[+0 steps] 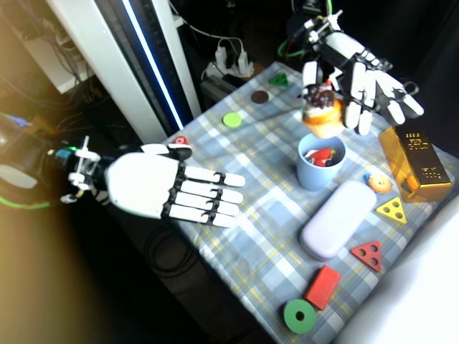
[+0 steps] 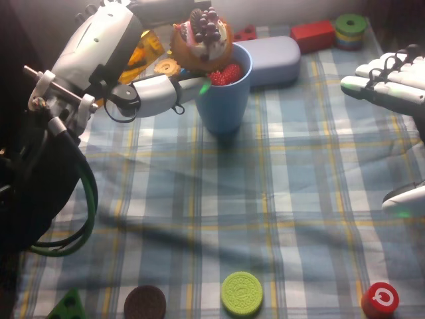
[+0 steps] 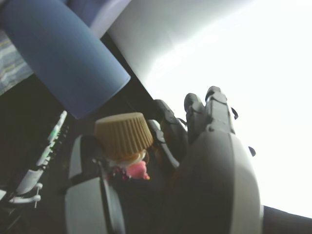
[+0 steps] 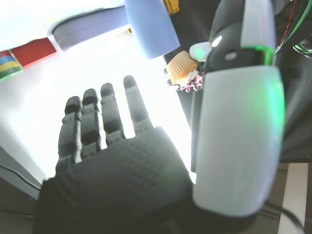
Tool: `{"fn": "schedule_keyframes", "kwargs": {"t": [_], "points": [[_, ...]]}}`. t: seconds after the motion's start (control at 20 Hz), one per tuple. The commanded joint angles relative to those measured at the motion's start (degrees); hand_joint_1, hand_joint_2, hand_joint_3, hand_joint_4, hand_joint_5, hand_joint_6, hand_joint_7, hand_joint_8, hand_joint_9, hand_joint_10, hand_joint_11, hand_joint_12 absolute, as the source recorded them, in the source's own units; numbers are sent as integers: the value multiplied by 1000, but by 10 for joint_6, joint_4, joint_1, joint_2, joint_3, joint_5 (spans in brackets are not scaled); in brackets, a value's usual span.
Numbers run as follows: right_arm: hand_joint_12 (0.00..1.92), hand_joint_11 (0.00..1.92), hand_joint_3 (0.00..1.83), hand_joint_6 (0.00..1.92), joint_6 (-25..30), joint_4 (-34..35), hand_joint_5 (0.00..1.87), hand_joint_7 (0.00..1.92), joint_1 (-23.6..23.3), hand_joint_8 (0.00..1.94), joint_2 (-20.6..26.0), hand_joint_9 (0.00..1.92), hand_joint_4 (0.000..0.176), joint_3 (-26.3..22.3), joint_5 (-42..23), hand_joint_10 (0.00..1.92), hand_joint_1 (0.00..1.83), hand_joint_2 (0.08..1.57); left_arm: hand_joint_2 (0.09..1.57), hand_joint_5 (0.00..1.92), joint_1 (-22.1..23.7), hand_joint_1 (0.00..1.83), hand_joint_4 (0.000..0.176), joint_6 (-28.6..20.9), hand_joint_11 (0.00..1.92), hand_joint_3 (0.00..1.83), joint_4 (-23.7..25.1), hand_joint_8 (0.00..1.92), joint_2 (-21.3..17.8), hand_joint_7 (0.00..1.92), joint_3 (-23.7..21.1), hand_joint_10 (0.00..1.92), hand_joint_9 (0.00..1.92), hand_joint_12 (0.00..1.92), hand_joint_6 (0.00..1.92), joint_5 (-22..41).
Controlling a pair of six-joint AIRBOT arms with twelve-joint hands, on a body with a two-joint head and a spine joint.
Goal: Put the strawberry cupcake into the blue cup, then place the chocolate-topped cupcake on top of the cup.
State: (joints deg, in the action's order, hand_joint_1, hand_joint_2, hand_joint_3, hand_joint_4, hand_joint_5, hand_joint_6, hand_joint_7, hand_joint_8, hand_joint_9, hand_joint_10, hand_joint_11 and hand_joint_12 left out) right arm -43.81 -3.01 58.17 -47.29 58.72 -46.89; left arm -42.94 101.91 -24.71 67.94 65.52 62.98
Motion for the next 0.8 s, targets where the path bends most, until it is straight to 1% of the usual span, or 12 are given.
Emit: {"fn": "schedule_keyframes", "kwargs": {"t": [0.0,0.05,0.2,0.25,0.3,0.35,0.4,0.45,0.5,0.55,0.65,0.75], "points": [[0,0,0,0,1,11,0,37,0,6,0,0,58,3,-72,0,331,796,947,738,9,950,146,-4,0,0,22,4,4,371,6,3,96,0,3,60],[0,0,0,0,1,11,0,37,0,6,0,0,58,3,-72,0,331,796,947,738,9,950,146,-4,0,0,22,4,5,371,6,3,96,0,3,60],[0,0,0,0,1,11,0,25,1,1,1,0,97,2,-76,0,301,776,944,732,13,910,133,-4,0,0,26,8,11,397,15,14,135,0,1,57],[0,0,0,0,1,11,0,27,2,2,2,0,91,2,-77,0,297,773,951,729,16,927,145,-4,0,0,28,5,13,391,16,19,154,0,0,56],[0,0,0,0,1,11,0,42,3,8,3,0,94,2,-78,0,300,767,954,736,17,961,112,-4,0,1,30,7,15,403,17,20,172,0,2,54],[0,0,0,0,1,11,0,46,3,9,4,0,93,2,-78,0,312,772,956,722,19,950,119,-4,0,2,31,1,15,392,18,12,160,0,0,51],[0,0,0,0,1,11,0,81,3,19,4,0,111,1,-79,0,301,761,947,713,19,954,121,-4,0,0,32,1,17,390,19,1,144,0,0,50],[0,0,0,0,1,11,0,81,3,19,4,0,111,1,-79,0,301,761,947,713,19,954,121,-4,0,0,32,1,17,390,20,1,144,0,0,50],[0,0,0,0,1,11,0,78,3,15,4,0,113,0,-80,0,293,761,951,693,19,954,132,-4,0,0,32,0,17,337,21,0,97,0,0,49],[0,0,0,0,1,11,0,84,4,15,4,0,111,0,-80,0,301,763,956,685,19,955,124,-4,0,2,32,0,18,316,22,0,72,0,0,47],[0,0,0,0,1,11,0,90,4,13,4,0,136,0,-81,0,289,757,944,685,19,944,121,-5,0,0,31,2,19,296,25,5,64,0,1,45],[0,0,0,0,1,11,0,59,5,0,4,0,124,0,-81,0,291,758,935,682,20,946,120,-5,0,0,31,1,20,296,26,0,22,0,0,44]]}}
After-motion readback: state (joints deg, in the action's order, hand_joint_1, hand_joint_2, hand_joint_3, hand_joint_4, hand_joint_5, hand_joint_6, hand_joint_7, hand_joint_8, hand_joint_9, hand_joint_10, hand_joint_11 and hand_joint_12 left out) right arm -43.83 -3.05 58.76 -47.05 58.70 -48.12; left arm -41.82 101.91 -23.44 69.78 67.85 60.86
